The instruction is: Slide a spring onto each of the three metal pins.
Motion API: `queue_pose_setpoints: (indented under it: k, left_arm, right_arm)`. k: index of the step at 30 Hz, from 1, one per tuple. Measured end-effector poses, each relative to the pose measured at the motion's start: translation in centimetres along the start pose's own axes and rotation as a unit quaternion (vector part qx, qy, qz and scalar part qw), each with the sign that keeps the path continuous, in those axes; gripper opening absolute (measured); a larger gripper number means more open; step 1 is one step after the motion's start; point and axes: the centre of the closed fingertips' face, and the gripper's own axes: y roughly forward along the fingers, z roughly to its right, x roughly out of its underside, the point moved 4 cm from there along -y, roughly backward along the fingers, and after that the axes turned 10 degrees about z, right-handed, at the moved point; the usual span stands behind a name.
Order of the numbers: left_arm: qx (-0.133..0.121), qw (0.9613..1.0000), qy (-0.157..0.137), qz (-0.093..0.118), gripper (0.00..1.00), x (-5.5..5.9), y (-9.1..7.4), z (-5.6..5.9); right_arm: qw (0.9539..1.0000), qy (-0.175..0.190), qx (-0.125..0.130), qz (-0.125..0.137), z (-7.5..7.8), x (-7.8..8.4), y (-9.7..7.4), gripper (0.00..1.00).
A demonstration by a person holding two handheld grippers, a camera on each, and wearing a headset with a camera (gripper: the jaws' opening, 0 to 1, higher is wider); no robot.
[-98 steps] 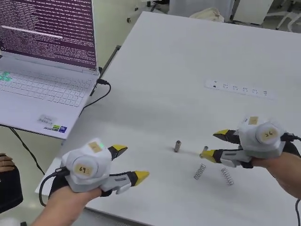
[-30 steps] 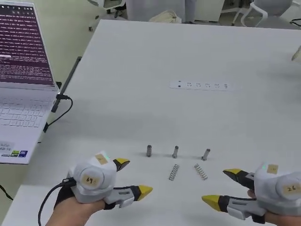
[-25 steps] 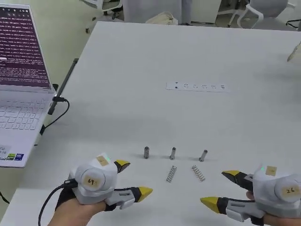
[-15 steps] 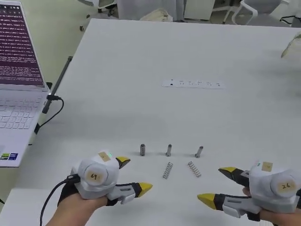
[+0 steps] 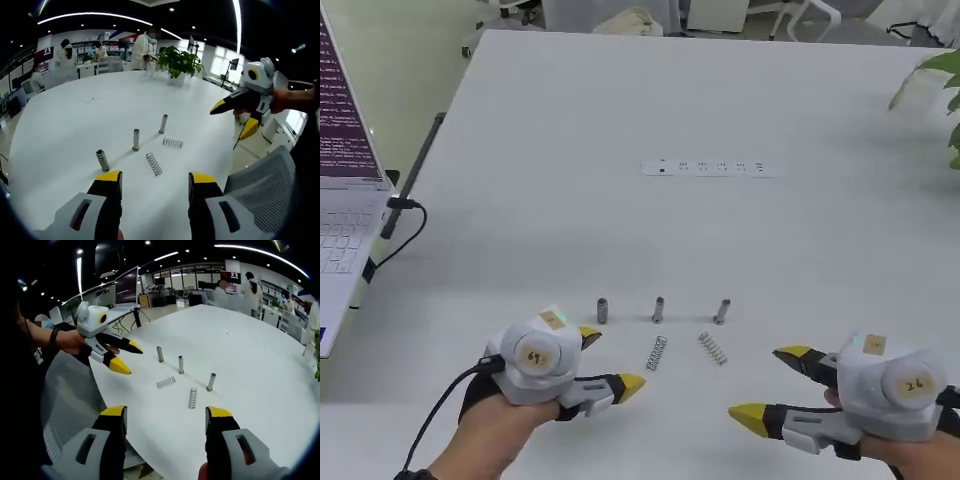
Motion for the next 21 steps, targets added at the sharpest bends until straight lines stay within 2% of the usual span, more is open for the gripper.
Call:
queue_pose_setpoints:
  k: [11,21]
  left_arm:
    - [-0.006,0.9998,-0.008,-0.015,0.43,1.2,2.4,-0.2]
    - [-0.012,0.9994,-0.016,-0.028,0.39,2.1,3.9,-0.4]
  right_arm:
    - [1.0000,0.005,0.003,0.001,-0.3,0.0,-0.2,0.62]
    - [1.0000,0.008,0.002,0.001,-0.6,-0.1,-0.5,0.63]
